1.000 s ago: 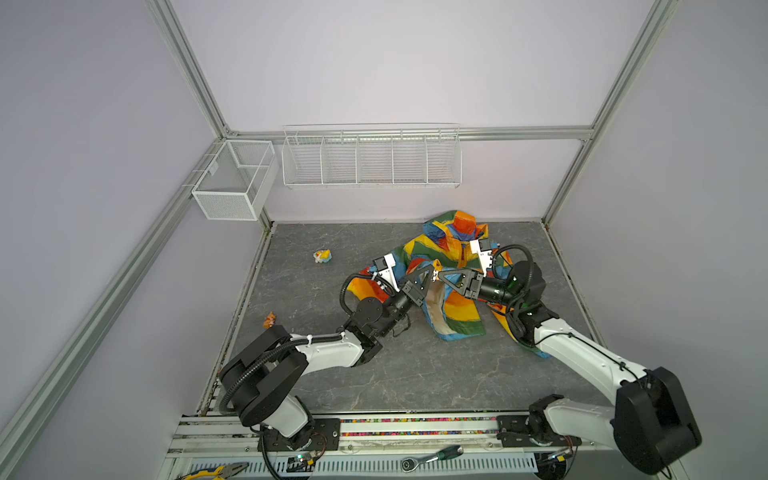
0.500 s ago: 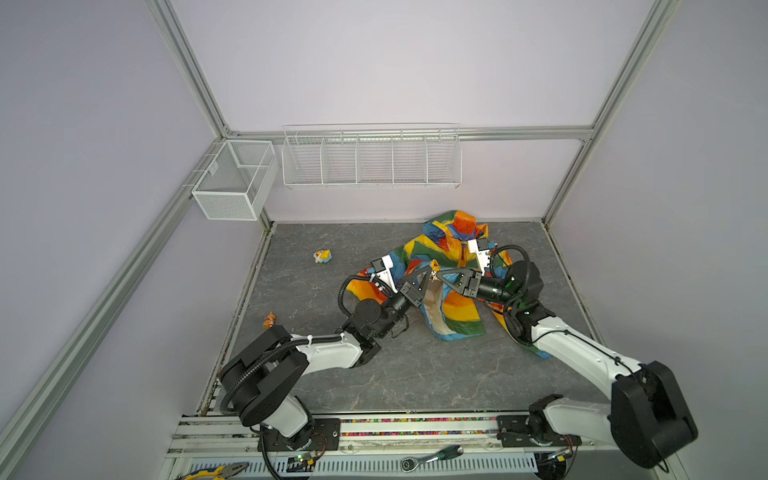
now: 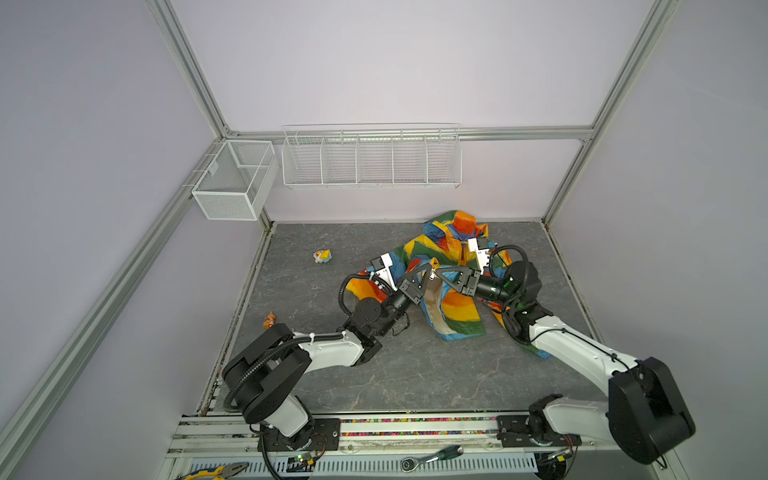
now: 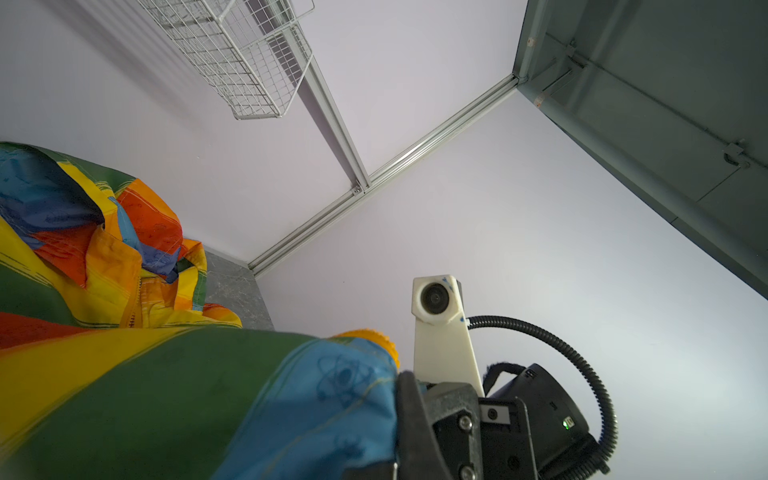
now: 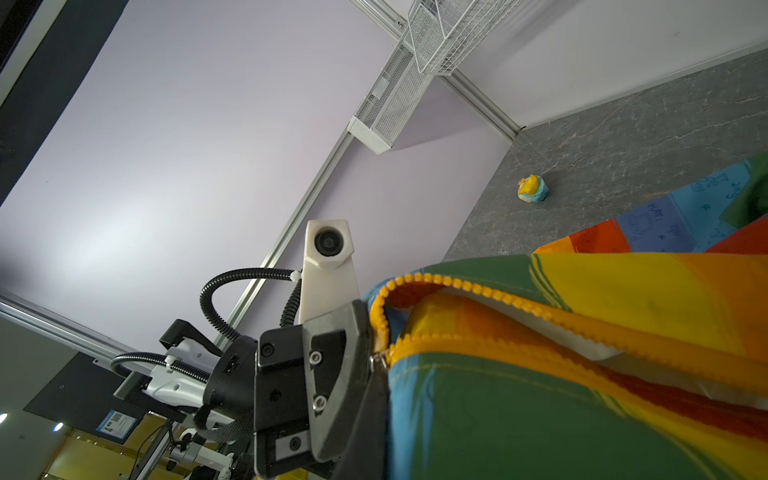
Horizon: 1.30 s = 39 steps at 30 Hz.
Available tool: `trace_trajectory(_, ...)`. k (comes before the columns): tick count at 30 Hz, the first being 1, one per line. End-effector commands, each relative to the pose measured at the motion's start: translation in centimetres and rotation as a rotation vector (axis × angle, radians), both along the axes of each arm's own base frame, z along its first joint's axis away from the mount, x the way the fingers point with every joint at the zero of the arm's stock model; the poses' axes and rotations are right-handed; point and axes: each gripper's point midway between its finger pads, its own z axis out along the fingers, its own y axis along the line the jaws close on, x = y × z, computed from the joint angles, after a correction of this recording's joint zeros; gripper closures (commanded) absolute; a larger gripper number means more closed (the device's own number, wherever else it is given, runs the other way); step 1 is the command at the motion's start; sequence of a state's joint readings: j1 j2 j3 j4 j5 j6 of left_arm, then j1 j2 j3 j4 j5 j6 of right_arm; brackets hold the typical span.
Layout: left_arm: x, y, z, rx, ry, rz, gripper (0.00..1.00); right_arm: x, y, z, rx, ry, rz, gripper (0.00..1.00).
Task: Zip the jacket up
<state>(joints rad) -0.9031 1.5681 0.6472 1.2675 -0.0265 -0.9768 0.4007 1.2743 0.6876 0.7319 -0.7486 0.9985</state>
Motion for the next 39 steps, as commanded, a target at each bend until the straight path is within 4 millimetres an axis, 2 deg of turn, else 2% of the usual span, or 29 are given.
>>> trace_trajectory(1,-1.4,-0.9,-0.1,0.021,0.007,-0.075,1.0,0.8,-2.0,4.3,0.061,-0.15,-0.113,0.94)
trace_trajectory(7,-1.8,-1.4,-0.4,0.043,0.017,-0.089,1.0,0.6,-2.2,5.3,0.078,-0.177,-0.111,0.94)
trace_trajectory(19,-2.3,-2.2,1.4,0.023,-0.001,-0.122,1.0,1.1,-1.5,3.3,0.059,-0.144,-0.094,0.94)
trace_trajectory(27,-2.7,-2.7,2.4,0.023,-0.008,-0.146,1.0,1.5,-0.9,3.2,0.056,-0.14,-0.082,0.94)
trace_trajectory(33,-2.7,-2.6,1.5,0.05,0.011,-0.135,1.0,1.3,-1.1,4.0,0.069,-0.156,-0.085,0.94)
trace_trajectory(39,-2.7,-1.9,0.2,0.124,0.033,-0.101,1.0,0.8,-2.1,5.1,0.086,-0.168,-0.104,0.94)
